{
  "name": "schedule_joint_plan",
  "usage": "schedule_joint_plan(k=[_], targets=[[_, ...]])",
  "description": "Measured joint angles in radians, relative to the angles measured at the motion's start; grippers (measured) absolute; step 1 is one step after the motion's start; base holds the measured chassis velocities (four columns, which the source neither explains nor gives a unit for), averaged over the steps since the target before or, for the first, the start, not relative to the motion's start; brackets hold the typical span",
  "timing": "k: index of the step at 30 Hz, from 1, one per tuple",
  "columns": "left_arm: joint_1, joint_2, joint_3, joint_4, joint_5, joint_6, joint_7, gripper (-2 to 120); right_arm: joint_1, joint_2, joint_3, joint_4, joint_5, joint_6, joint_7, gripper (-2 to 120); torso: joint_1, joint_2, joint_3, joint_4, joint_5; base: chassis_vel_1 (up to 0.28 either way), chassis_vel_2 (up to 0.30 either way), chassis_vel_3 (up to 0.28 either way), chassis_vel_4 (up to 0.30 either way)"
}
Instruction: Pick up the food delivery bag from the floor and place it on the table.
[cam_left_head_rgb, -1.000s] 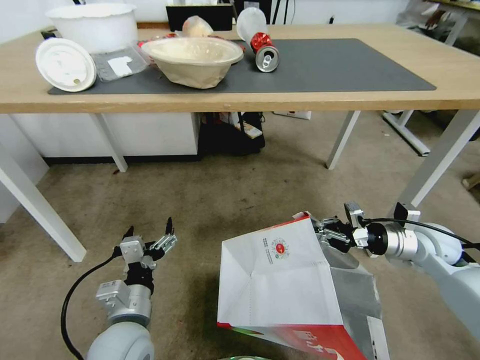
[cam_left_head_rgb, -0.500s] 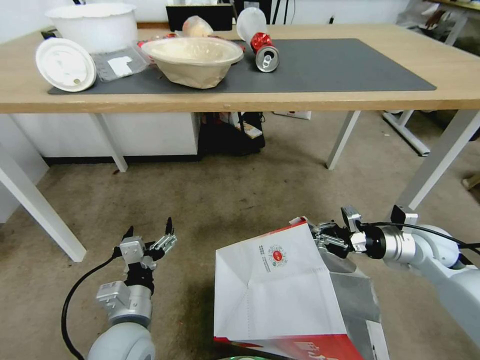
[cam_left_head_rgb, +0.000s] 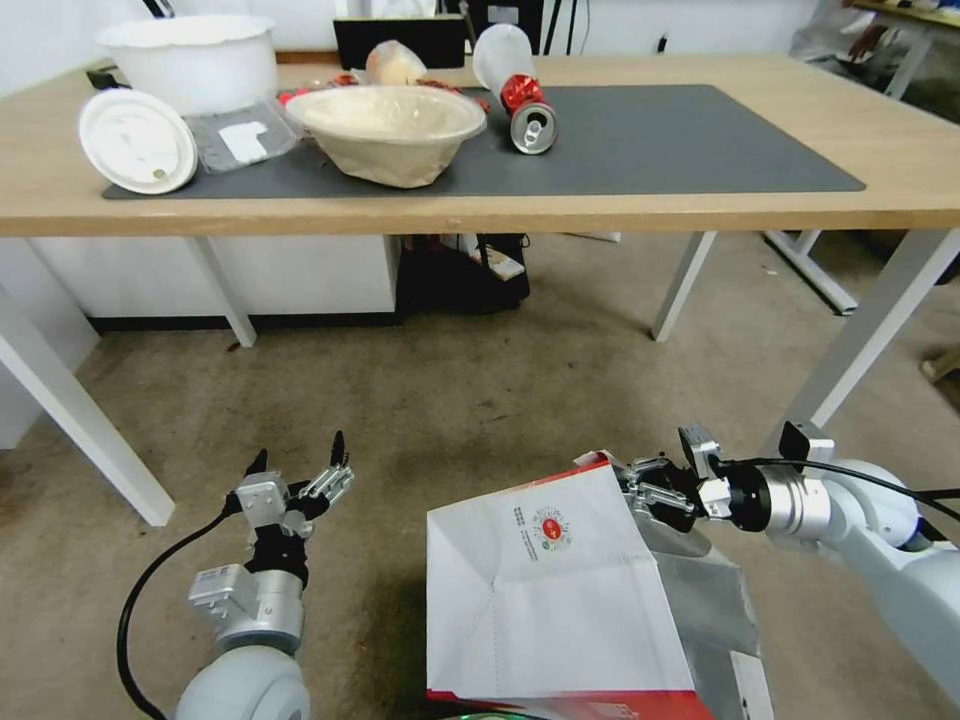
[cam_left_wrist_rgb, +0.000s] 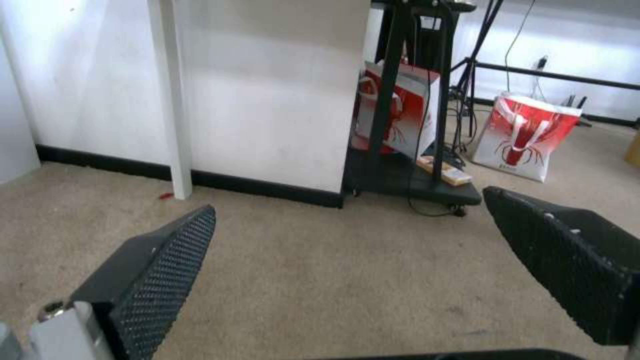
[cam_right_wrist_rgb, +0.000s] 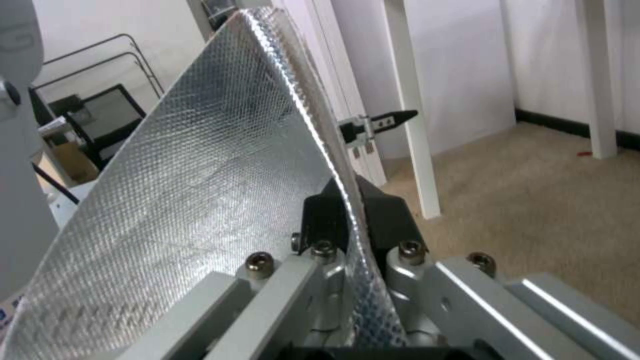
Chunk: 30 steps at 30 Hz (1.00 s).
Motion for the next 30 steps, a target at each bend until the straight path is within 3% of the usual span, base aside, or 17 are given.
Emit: schedule_joint_plan(k=[30], targets=[[0.005,-0.001,0.002,-0.005,0.001,0.005,-0.004,100,-0.016,-0.009,0.014,0.032,0.014,0.000,0.008,0,0.021,0.126,0.106,0.0000,-0.0001,0.000,0.000,0.000,0.000]])
